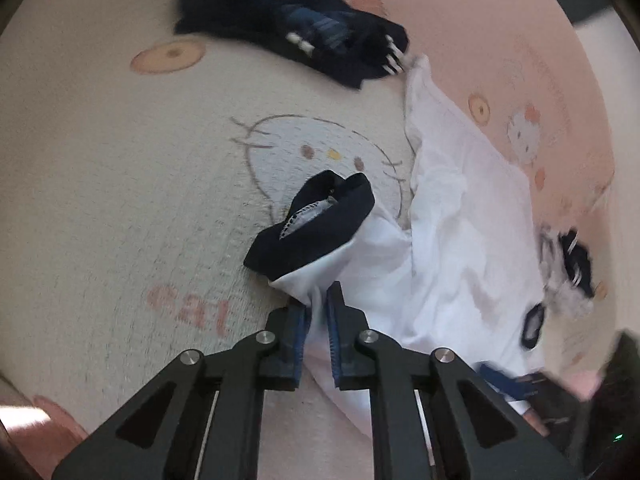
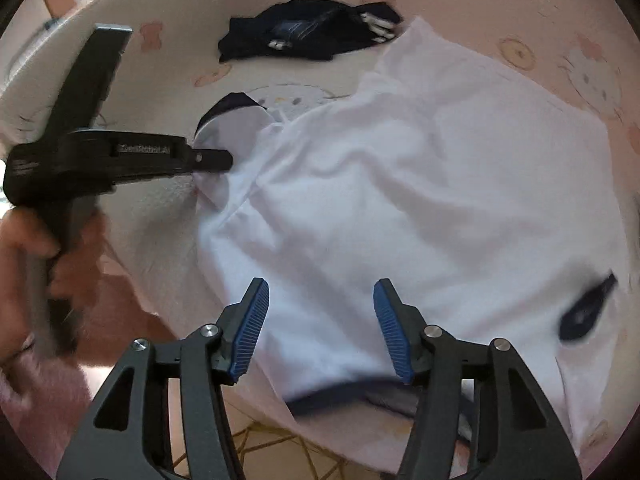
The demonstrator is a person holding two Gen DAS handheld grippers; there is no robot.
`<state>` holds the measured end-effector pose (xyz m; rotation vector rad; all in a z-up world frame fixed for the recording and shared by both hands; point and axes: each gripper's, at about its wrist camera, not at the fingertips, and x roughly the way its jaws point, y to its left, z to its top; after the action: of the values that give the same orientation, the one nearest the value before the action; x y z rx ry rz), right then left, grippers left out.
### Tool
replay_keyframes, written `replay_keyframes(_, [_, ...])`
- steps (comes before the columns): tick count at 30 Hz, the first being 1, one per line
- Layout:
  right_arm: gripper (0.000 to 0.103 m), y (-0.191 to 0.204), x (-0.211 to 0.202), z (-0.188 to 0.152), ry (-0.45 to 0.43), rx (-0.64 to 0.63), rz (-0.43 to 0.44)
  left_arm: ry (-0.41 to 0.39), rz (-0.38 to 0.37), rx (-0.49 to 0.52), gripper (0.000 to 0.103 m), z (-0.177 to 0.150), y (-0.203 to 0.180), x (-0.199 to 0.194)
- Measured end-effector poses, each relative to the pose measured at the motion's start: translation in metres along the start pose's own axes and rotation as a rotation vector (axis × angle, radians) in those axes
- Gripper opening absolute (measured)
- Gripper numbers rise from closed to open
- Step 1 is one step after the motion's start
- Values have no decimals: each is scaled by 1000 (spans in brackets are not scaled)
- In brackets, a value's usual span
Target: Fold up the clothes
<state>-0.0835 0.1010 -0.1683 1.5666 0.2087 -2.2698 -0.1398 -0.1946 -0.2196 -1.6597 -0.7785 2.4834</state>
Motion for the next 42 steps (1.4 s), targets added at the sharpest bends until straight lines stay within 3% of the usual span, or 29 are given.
replay_keyframes(2, [59, 12, 5, -7, 3, -77, -51, -1, 7, -23, 10, 1, 6, -5])
replay_keyframes(5, [59, 15, 2, -27, 61, -128, -7, 21, -26, -86, 12, 2, 20, -4])
replay_keyframes(8, [56, -11, -13, -27, 26, -8, -15, 16, -66, -116, 20, 2, 25, -1])
replay_keyframes(10, [57, -31, -25, -26, -6, 86, -27, -6, -42, -69, 21, 4, 15, -1])
replay_keyframes(13, [57, -61, -41, -24, -49, 207, -62, -16, -17, -7, 4, 6, -3, -4])
replay_keyframes(17, [57, -106, -64, -18, -81, 274, -195, -39, -68, 120, 4, 2, -46, -33])
replay_keyframes(19, [57, -128, -74, -17, -98, 311, -210, -39, -113, 217, 4, -4, -76, -43])
replay_keyframes(21, [57, -138, -81, -16, -112, 361, -191, -13, -151, 305, 4, -15, -106, -40])
replay_keyframes(25, [57, -141, -75, -2, -113, 373, -148, 122, -162, 419, 6, -42, -145, 8])
replay_keyframes(27, [57, -129, -70, -4, -100, 357, -141, 241, -144, 443, 10, -54, -149, 35])
replay_keyframes(29, [57, -123, -68, -6, -96, 344, -127, 274, -174, 443, 17, -59, -145, 34])
replay_keyframes(30, [57, -120, -67, -5, -98, 333, -124, 238, -214, 438, 21, -58, -140, 22])
replay_keyframes(32, [57, -113, -65, -2, -108, 305, -123, 98, -275, 422, 47, -49, -126, -13])
replay_keyframes(34, [57, -108, -61, 5, -118, 269, -111, -66, -233, 399, 49, -37, -107, -47])
replay_keyframes(36, [57, -99, -59, 12, -144, 235, -64, -106, -147, 364, 48, -30, -90, -51])
replay_keyframes(39, [57, -81, -46, 21, -158, 191, 48, -39, -89, 323, 43, -28, -73, -31])
replay_keyframes(42, [57, -70, -10, 24, -90, 154, -7, 11, 22, 418, 37, -43, -79, -11])
